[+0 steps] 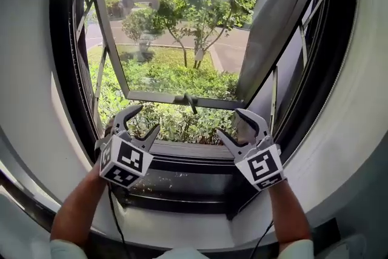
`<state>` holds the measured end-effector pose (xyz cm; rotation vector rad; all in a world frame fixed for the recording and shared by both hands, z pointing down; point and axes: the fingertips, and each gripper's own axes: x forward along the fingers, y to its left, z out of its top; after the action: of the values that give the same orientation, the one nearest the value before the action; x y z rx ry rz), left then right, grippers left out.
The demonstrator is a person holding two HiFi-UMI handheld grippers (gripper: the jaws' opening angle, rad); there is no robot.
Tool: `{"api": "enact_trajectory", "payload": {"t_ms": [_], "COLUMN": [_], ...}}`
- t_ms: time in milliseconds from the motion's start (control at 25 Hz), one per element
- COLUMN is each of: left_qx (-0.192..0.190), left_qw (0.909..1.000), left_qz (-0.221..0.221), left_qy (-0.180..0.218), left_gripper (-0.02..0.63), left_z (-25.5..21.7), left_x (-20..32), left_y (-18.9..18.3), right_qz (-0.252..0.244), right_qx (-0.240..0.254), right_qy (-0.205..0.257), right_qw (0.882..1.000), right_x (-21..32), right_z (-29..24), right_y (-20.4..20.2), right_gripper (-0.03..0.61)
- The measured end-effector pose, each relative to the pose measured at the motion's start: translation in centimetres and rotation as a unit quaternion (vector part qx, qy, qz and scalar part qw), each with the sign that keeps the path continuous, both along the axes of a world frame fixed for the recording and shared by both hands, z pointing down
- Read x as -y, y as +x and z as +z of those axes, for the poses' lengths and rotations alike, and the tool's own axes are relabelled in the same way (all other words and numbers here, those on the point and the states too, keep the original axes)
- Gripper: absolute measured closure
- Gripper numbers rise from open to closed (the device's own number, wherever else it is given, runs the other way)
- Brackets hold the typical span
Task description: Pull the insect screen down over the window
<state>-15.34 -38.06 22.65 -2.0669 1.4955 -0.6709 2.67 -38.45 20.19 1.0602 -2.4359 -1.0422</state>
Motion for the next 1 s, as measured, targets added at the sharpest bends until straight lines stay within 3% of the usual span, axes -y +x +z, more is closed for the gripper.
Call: {"api": "enact_trajectory", "payload": {"t_ms": [160,400,680,1000], "left_qx": [0.067,0.156,0.215,0.276], "left_qw": [0.9968,0.9801,0.9561,0.9190], "left_qz": [-0.039,-0.092,-0.131,-0.199], "left_qy": [0.018,0.082,0.150,0.199], "left_gripper": [0.316,0.279,0.258,0.228], "left_z": [-5.9,-15.3,-25.1,-36.0], "left_x": [1.6,2.7,2.9,1.3], "left_y": [-1.9,-4.4,-6.9,-10.7], "right_qz": [0.020,0.071,0.147,0.227], "right_qx": [-0.046,-0.095,-0.149,-0.161], "right_qy": [0.071,0.165,0.240,0.285], "right_qw": [0.996,0.979,0.948,0.917], "right_x": [0.7,1.4,2.3,1.7], "right_z": [-6.9,-17.6,-27.7,-37.0], "right_y": [0.7,2.3,4.7,9.2], "right_gripper": [0.318,0.299,0.282,0.263]}}
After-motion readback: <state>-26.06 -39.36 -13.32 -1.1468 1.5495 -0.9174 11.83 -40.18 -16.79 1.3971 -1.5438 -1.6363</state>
